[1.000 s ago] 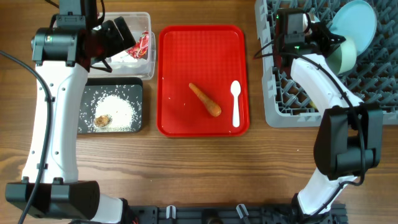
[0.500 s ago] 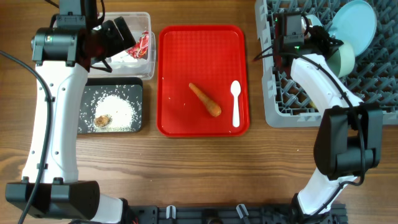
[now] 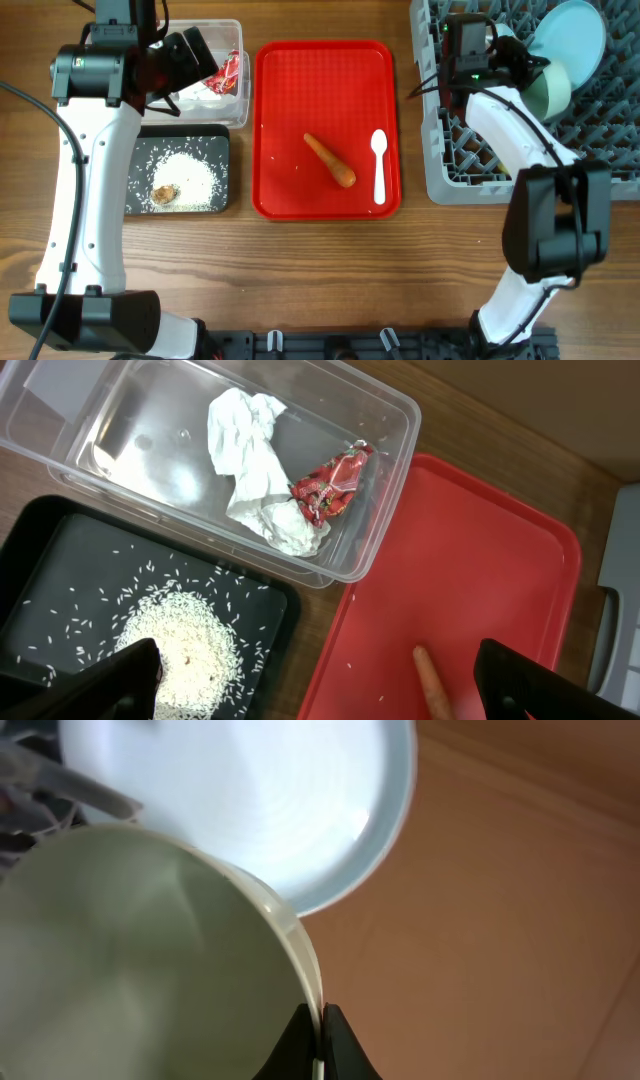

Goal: Sort waste into correct bins and load items into the dishwasher rack
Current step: 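Lower the green bowl into the rack and open the right gripper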

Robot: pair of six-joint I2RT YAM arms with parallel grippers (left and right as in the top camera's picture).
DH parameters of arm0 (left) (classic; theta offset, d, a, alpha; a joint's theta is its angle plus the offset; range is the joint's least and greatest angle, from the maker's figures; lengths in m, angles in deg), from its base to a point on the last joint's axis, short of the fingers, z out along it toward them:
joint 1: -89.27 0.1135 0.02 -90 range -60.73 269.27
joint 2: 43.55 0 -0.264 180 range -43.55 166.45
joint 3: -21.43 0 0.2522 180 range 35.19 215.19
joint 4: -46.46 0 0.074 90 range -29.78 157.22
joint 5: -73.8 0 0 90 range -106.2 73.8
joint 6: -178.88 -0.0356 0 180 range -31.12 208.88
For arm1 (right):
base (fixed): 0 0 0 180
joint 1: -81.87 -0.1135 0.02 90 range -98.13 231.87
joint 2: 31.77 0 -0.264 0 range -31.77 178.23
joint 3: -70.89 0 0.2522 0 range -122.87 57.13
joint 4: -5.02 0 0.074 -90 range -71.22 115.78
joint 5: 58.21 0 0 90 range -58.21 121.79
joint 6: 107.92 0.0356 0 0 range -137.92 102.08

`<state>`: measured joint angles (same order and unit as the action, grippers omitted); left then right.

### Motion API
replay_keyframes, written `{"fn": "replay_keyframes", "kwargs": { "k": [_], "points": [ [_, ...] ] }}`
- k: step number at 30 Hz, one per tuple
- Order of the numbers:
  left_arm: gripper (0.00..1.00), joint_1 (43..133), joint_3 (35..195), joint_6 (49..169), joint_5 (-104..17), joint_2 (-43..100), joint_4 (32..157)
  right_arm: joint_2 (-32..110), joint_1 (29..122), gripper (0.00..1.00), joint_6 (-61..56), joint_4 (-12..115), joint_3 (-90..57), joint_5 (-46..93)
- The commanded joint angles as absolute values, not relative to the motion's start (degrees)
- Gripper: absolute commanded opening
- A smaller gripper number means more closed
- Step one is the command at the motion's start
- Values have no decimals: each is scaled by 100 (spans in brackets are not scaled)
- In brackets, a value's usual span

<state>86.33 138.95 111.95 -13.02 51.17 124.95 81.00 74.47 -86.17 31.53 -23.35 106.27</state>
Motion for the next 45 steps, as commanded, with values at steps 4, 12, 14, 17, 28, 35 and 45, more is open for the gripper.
{"fn": "replay_keyframes", "kwargs": {
  "k": [4, 12, 14, 17, 28, 35, 45],
  "points": [
    [100, 8651, 13900, 11250, -1267, 5152, 12499, 8414, 7364, 4, -8687, 3136, -2298, 11025],
    [100, 8651, 13900, 11250, -1267, 5152, 12497, 8414, 6820, 22, -8685, 2351, -2298, 10976],
    [100, 8651, 13900, 11252, -1269, 5152, 12499, 8414, 6697, 40, -8674, 2336, -2298, 10917],
    [100, 8651, 13900, 11250, -1269, 5152, 12497, 8414, 6557, 62, -8672, 2336, -2298, 10845],
    [100, 8651, 13900, 11252, -1269, 5150, 12497, 8408, 6529, 77, -7347, 2340, -2298, 10858],
    [100, 8651, 13900, 11250, -1269, 5152, 12497, 7953, 6522, 87, -5164, 2308, -2300, 10607],
    [100, 8651, 13900, 11250, -1269, 5152, 12497, 5912, 7064, 94, -1621, 5048, -2303, 5138]
  ]
}}
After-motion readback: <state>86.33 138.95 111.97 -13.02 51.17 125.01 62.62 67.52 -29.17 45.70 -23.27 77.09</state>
